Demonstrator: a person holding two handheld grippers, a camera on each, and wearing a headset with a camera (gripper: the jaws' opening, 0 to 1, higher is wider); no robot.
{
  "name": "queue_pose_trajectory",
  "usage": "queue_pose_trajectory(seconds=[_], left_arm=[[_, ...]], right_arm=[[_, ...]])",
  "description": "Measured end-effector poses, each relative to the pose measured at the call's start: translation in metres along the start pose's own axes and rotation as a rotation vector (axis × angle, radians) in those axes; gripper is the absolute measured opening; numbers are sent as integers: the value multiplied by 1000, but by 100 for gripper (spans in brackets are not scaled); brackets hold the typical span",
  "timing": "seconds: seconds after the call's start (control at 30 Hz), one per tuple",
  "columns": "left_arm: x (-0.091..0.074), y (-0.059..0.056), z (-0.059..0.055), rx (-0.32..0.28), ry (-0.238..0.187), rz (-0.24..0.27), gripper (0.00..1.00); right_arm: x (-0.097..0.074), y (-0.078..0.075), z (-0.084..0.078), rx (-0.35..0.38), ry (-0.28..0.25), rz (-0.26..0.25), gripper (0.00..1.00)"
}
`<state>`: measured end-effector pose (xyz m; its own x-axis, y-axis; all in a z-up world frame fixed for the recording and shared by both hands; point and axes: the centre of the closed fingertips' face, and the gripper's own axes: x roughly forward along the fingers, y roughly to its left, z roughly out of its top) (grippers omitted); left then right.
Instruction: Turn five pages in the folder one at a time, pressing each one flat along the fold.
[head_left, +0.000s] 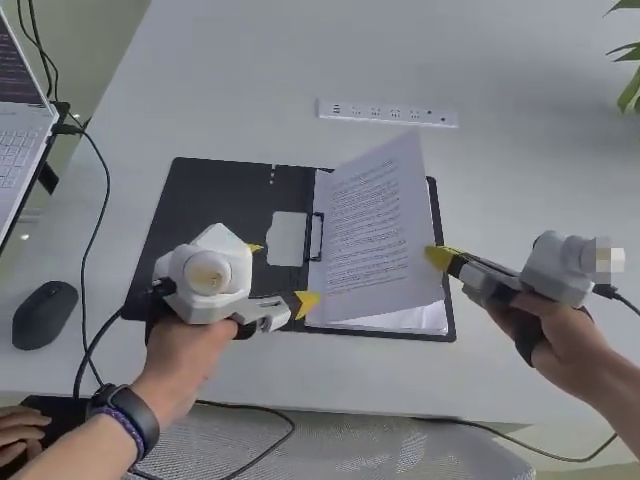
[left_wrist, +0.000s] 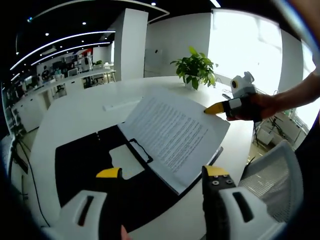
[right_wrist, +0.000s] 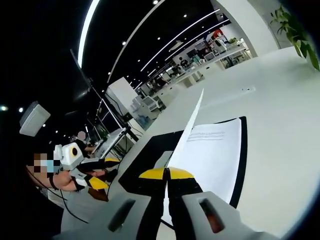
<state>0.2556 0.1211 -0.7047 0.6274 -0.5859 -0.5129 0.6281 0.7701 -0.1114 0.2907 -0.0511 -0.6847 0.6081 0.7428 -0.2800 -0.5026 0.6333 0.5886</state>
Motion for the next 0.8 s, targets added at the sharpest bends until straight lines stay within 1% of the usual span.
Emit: queue_pose_trajectory(seconds=[0.1,0.23,0.4,0.43,0.6,0.8], left_arm=[[-7,9,2,-10,-15,17,64],[-13,13,2,-12,-23,30,66],[-23,21,1,-24,-35,50,67],[-25,22,1,-28,-37,55,67],[-33,26,-2,-38,-43,68,68],[-43,32,-7,-58,-50,88,69]], right_arm=[[5,12,7,-21,-5,29,0],[13,26,14,-49,-6,68,0],[28,50,21,-86,0,125,0],[30,52,21,-88,0,130,0],[48,74,24,-108,9,184,0],[69,96,22,-126,31,236,0]])
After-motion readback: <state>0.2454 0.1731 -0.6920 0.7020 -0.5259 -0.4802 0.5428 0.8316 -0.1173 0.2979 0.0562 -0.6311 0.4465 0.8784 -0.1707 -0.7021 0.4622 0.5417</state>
